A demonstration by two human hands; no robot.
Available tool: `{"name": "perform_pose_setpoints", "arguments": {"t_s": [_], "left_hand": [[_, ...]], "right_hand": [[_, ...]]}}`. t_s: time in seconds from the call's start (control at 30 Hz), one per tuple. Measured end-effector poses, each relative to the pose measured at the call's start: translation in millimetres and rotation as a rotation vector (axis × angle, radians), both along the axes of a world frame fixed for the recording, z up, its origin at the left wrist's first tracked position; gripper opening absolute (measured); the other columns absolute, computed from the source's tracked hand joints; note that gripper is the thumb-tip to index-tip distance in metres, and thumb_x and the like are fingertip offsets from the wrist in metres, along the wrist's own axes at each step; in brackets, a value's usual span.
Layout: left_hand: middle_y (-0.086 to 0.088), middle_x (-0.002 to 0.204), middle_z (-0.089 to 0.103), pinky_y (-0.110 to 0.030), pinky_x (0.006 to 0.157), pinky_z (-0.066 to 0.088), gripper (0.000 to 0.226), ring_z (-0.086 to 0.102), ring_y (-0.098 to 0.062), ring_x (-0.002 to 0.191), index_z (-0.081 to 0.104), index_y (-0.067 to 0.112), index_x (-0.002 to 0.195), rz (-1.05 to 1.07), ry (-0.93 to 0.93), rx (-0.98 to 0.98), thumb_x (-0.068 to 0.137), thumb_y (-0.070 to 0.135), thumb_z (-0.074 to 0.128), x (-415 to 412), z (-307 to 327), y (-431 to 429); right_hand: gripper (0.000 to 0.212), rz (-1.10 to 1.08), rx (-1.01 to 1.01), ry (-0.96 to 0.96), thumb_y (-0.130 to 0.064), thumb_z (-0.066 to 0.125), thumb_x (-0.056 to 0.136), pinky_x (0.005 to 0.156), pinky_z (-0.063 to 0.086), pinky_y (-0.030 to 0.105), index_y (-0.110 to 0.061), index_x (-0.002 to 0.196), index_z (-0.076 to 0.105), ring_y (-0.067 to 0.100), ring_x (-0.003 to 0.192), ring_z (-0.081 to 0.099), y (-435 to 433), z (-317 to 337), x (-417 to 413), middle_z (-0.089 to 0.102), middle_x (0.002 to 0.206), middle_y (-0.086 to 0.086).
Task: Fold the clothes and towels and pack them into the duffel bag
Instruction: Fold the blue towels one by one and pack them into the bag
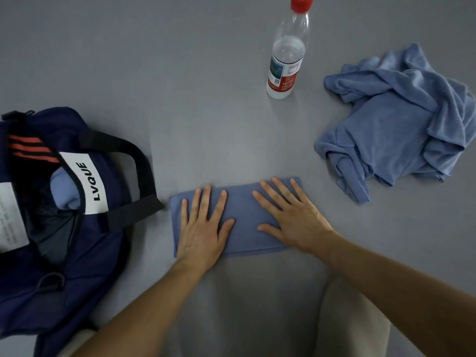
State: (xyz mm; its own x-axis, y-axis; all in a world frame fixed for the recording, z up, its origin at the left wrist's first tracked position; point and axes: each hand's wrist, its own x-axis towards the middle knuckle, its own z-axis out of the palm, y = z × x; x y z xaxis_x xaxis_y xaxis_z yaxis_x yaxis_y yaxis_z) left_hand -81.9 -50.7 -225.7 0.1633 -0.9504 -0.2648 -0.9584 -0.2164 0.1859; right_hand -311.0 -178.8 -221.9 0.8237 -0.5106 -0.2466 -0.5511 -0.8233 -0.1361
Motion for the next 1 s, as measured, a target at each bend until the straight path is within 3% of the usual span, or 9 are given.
{"name": "perform_pose_setpoints", "arguments": {"t_s": [0.1, 0.17, 0.23, 0.33, 0.47, 0.63, 0.7, 0.83, 1.0], "left_hand": [[-0.012, 0.166, 0.019, -0.052, 0.124, 0.007, 0.064, 0.014, -0.03, 0.154, 0.024, 0.025, 0.159, -0.023, 0.017, -0.034, 0.103, 0.055, 0.022, 18, 1, -16], [-0.016, 0.156, 0.039, -0.053, 0.119, 0.025, 0.054, 0.036, -0.036, 0.144, 0.044, 0.017, 0.151, -0.029, 0.026, -0.118, 0.103, 0.04, 0.032, 34, 3, -21], [-0.017, 0.139, 0.057, -0.05, 0.106, 0.043, 0.046, 0.055, -0.039, 0.124, 0.058, 0.012, 0.139, -0.034, 0.032, -0.22, 0.1, 0.027, 0.04, 54, 6, -23], [-0.009, 0.115, 0.065, -0.046, 0.089, 0.05, 0.04, 0.061, -0.036, 0.099, 0.067, 0.014, 0.127, -0.022, 0.028, -0.229, 0.094, 0.027, 0.048, 77, 19, -29], [-0.005, 0.109, 0.066, -0.046, 0.088, 0.049, 0.031, 0.059, -0.035, 0.097, 0.068, 0.019, 0.121, 0.026, 0.071, -0.065, 0.09, 0.025, 0.071, 93, 32, -43], [0.002, 0.105, 0.066, -0.035, 0.084, 0.042, 0.023, 0.056, -0.025, 0.102, 0.067, 0.024, 0.114, 0.107, 0.174, 0.074, 0.091, 0.025, 0.07, 94, 45, -57], [-0.002, 0.104, 0.065, -0.036, 0.087, 0.044, 0.018, 0.056, -0.027, 0.101, 0.069, 0.019, 0.111, 0.119, 0.149, 0.003, 0.093, 0.021, 0.066, 90, 48, -62], [-0.007, 0.102, 0.061, -0.044, 0.083, 0.048, 0.013, 0.055, -0.03, 0.094, 0.07, 0.013, 0.104, 0.208, 0.089, -0.295, 0.092, 0.013, 0.065, 80, 59, -56], [-0.006, 0.103, 0.059, -0.047, 0.075, 0.044, 0.022, 0.053, -0.032, 0.086, 0.065, 0.015, 0.104, 0.022, -0.013, -0.339, 0.089, 0.019, 0.049, 70, 55, 4]], "right_hand": [[0.069, -0.032, -0.012, -0.009, -0.059, 0.022, 0.103, 0.121, 0.017, 0.056, -0.019, 0.159, 0.022, 0.03, 0.153, 0.016, -4, 2, -1, 0.02, 0.166, 0.006], [0.06, -0.069, -0.023, -0.051, -0.047, 0.027, 0.104, 0.118, 0.026, 0.057, -0.017, 0.156, 0.032, 0.033, 0.148, 0.029, -12, 1, -2, 0.031, 0.161, 0.009], [0.05, -0.094, -0.057, -0.164, -0.025, 0.044, 0.096, 0.11, 0.038, 0.057, -0.016, 0.145, 0.05, 0.037, 0.135, 0.048, -24, 1, -2, 0.05, 0.149, 0.013], [0.049, -0.209, -0.038, -0.331, 0.002, 0.067, 0.078, 0.093, 0.053, 0.05, -0.015, 0.124, 0.07, 0.038, 0.108, 0.064, -42, 5, -7, 0.066, 0.125, 0.013], [0.037, -0.419, 0.129, -0.317, -0.012, 0.071, 0.086, 0.087, 0.049, 0.049, -0.018, 0.122, 0.067, 0.035, 0.1, 0.058, -59, 21, -7, 0.064, 0.109, 0.007], [0.023, -0.473, 0.229, -0.236, -0.016, 0.067, 0.09, 0.09, 0.044, 0.037, -0.014, 0.113, 0.067, 0.029, 0.102, 0.057, -68, 26, -3, 0.066, 0.105, 0.007], [0.019, -0.458, 0.195, -0.226, -0.016, 0.064, 0.093, 0.089, 0.043, 0.037, -0.013, 0.111, 0.07, 0.031, 0.102, 0.056, -70, 29, -3, 0.065, 0.104, 0.009], [0.01, -0.464, 0.023, -0.396, -0.016, 0.063, 0.096, 0.078, 0.043, 0.038, -0.011, 0.102, 0.07, 0.029, 0.094, 0.053, -67, 49, -8, 0.063, 0.098, 0.007], [0.009, -0.116, -0.118, -0.436, -0.011, 0.058, 0.095, 0.071, 0.045, 0.045, -0.01, 0.093, 0.067, 0.031, 0.085, 0.054, -17, 53, -39, 0.061, 0.095, 0.007]]}}
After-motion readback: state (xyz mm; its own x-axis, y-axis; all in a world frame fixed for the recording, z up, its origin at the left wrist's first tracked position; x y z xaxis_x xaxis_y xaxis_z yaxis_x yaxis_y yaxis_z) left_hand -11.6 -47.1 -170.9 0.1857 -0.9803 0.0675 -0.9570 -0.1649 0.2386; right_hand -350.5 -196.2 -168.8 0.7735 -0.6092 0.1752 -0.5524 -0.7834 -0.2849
